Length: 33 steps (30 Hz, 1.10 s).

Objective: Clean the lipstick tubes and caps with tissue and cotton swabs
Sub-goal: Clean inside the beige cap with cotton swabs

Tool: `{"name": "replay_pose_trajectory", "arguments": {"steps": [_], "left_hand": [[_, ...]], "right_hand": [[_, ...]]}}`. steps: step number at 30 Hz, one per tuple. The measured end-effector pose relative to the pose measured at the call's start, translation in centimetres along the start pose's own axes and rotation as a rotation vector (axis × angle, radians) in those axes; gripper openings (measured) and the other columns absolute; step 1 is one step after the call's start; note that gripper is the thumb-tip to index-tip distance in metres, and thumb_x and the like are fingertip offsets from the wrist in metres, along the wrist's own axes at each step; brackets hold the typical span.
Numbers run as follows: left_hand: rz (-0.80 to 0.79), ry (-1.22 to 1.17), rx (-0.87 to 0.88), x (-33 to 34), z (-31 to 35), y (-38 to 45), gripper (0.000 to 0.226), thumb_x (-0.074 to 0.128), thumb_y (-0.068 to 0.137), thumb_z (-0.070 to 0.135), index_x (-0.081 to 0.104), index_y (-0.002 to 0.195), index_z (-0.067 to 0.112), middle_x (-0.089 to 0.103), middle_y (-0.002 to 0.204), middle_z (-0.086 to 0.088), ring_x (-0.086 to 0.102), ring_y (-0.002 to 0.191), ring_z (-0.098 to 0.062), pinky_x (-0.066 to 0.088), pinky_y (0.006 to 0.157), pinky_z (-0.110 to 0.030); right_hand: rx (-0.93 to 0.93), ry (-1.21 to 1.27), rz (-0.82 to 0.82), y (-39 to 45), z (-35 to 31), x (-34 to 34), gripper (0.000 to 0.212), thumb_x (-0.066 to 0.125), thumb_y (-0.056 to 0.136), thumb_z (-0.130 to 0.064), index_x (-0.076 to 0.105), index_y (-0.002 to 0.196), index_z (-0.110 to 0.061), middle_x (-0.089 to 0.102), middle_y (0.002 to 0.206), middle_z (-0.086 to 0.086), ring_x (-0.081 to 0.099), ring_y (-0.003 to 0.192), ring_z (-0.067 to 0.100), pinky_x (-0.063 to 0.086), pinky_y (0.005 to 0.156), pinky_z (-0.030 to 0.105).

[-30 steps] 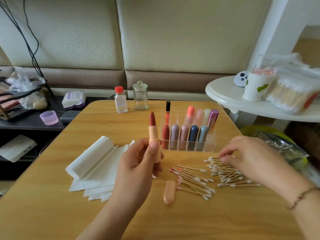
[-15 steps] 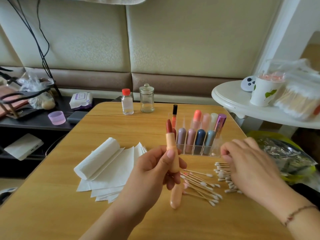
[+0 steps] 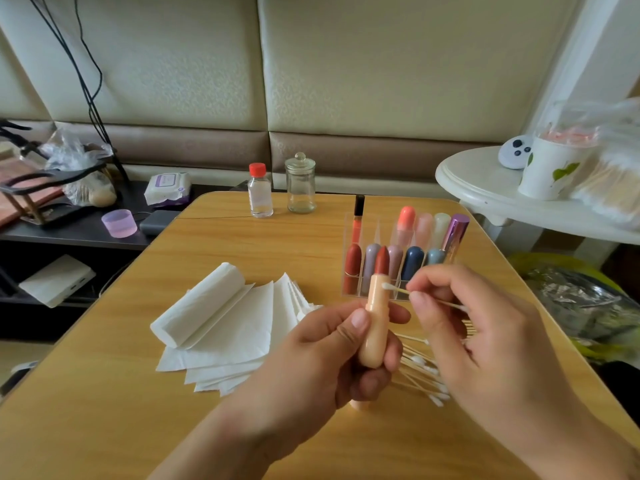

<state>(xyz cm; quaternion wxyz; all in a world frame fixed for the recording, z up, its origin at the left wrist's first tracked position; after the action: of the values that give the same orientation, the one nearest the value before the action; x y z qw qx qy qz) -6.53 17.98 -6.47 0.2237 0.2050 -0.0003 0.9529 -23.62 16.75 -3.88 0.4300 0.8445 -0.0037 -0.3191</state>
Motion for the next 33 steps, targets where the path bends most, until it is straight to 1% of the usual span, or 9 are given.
{"name": "replay_pose_trajectory", "arguments": {"steps": [6,9,12,15,19,24,26,28,33], "left_hand": [[-0.035,-0.048,0.004,0.1,-0.1,-0.1,0.037,0.041,0.097,0.028,0.066,0.108,0.004,0.056,0.075,-0.008,0.04,0.056,-0.014,0.029,0.058,-0.029],[-0.061,-0.086,0.004,0.2,-0.1,-0.1,0.038,0.04,0.098,0.026,0.06,0.101,-0.006,0.055,0.076,-0.009,0.04,0.055,-0.013,0.028,0.059,-0.029],[-0.089,-0.116,-0.012,0.4,-0.1,-0.2,0.037,0.038,0.099,0.026,0.066,0.108,0.003,0.053,0.077,-0.009,0.04,0.056,-0.012,0.031,0.057,-0.025],[-0.098,-0.11,-0.013,0.5,0.0,-0.2,0.035,0.039,0.1,0.026,0.058,0.105,-0.002,0.053,0.078,-0.009,0.038,0.057,-0.012,0.032,0.057,-0.024],[-0.04,-0.002,-0.003,0.5,0.1,-0.2,0.033,0.047,0.096,0.032,0.064,0.107,0.006,0.054,0.079,-0.009,0.038,0.056,-0.012,0.027,0.057,-0.027],[0.004,0.102,0.011,0.4,0.4,-0.2,0.023,0.07,0.087,0.031,0.067,0.099,0.012,0.059,0.08,-0.012,0.042,0.053,-0.014,0.032,0.055,-0.026],[0.021,0.116,0.019,0.3,0.4,-0.3,0.022,0.073,0.081,0.029,0.066,0.094,0.013,0.057,0.079,-0.015,0.042,0.051,-0.015,0.034,0.052,-0.025],[0.059,0.112,0.022,0.3,0.3,-0.3,0.025,0.078,0.076,0.027,0.062,0.089,0.012,0.052,0.076,-0.016,0.041,0.051,-0.015,0.035,0.05,-0.023],[0.091,0.079,0.041,0.1,0.5,-0.2,0.023,0.08,0.069,0.022,0.059,0.077,0.017,0.053,0.07,-0.006,0.042,0.05,-0.011,0.037,0.048,-0.02]], "right_hand": [[-0.003,0.023,0.016,-0.2,-0.3,0.3,0.014,0.054,0.097,-0.021,0.065,0.098,-0.013,0.065,0.083,-0.009,0.065,0.079,-0.001,0.046,0.069,0.006],[-0.047,0.04,-0.041,-0.4,-0.5,0.4,0.013,0.055,0.096,-0.019,0.066,0.096,-0.012,0.064,0.08,-0.011,0.065,0.074,-0.003,0.047,0.066,0.009],[-0.027,0.028,0.016,-0.2,-0.4,0.0,0.014,0.056,0.096,-0.018,0.067,0.095,-0.01,0.066,0.08,-0.008,0.066,0.075,-0.001,0.05,0.065,0.012],[-0.081,0.027,-0.013,-0.2,-0.5,0.0,0.012,0.058,0.096,-0.013,0.068,0.094,-0.007,0.065,0.079,-0.01,0.066,0.074,-0.006,0.049,0.068,0.011],[-0.107,-0.077,0.05,-0.4,-0.4,-0.3,0.012,0.06,0.094,-0.012,0.071,0.092,-0.006,0.065,0.079,-0.006,0.06,0.071,0.001,0.049,0.065,0.012],[-0.119,-0.128,0.07,-0.4,-0.4,-0.4,0.014,0.061,0.092,-0.014,0.073,0.092,-0.006,0.06,0.077,-0.006,0.056,0.069,0.004,0.047,0.064,0.011],[-0.14,-0.126,0.041,-0.4,-0.4,-0.5,0.014,0.061,0.092,-0.015,0.072,0.092,-0.006,0.058,0.077,-0.008,0.053,0.068,0.001,0.043,0.065,0.005],[-0.131,-0.131,0.036,-0.4,-0.3,-0.6,0.014,0.062,0.092,-0.014,0.073,0.092,-0.006,0.059,0.077,-0.008,0.053,0.067,0.001,0.043,0.064,0.006],[-0.142,-0.124,0.021,-0.8,0.1,-0.7,0.016,0.06,0.092,-0.013,0.074,0.093,-0.004,0.061,0.08,-0.007,0.053,0.069,0.001,0.042,0.069,0.006]]}}
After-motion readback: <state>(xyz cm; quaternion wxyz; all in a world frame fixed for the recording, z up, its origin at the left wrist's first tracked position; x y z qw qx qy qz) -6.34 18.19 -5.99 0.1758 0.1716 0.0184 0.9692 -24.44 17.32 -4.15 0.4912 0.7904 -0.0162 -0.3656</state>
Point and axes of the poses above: each hand's wrist, its own y-axis towards the middle knuckle, its own x-axis out of the palm, z = x × y, the point moved 1 cm from there along y, towards the middle knuckle
